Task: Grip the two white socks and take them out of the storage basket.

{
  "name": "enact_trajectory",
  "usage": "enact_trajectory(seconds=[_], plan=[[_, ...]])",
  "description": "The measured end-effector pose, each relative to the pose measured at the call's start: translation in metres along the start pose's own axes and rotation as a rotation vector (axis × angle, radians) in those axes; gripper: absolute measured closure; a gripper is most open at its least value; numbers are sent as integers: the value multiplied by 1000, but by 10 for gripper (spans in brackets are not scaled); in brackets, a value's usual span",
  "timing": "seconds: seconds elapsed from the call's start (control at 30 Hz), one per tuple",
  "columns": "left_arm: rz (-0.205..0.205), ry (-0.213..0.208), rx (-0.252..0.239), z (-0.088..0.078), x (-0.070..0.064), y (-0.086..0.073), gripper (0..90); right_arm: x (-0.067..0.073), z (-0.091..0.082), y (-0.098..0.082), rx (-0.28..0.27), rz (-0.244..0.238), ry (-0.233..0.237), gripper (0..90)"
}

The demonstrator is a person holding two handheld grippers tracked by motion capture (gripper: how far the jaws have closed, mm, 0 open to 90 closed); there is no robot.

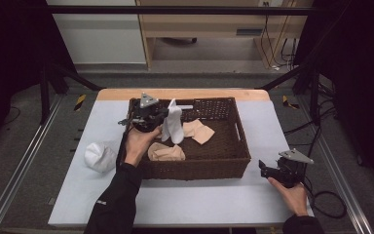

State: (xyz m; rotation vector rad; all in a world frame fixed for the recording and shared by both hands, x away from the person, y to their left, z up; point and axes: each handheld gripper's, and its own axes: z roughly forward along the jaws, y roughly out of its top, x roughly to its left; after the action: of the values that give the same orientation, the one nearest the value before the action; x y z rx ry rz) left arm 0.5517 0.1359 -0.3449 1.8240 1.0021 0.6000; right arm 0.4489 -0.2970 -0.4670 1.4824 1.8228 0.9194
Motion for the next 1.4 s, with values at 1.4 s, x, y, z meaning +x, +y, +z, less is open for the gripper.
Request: enact_trajectory(seconds=[1.4], plan=[[-102,126,-349,-190,65,11,866,0,-1,0,1,-3,-3,88]])
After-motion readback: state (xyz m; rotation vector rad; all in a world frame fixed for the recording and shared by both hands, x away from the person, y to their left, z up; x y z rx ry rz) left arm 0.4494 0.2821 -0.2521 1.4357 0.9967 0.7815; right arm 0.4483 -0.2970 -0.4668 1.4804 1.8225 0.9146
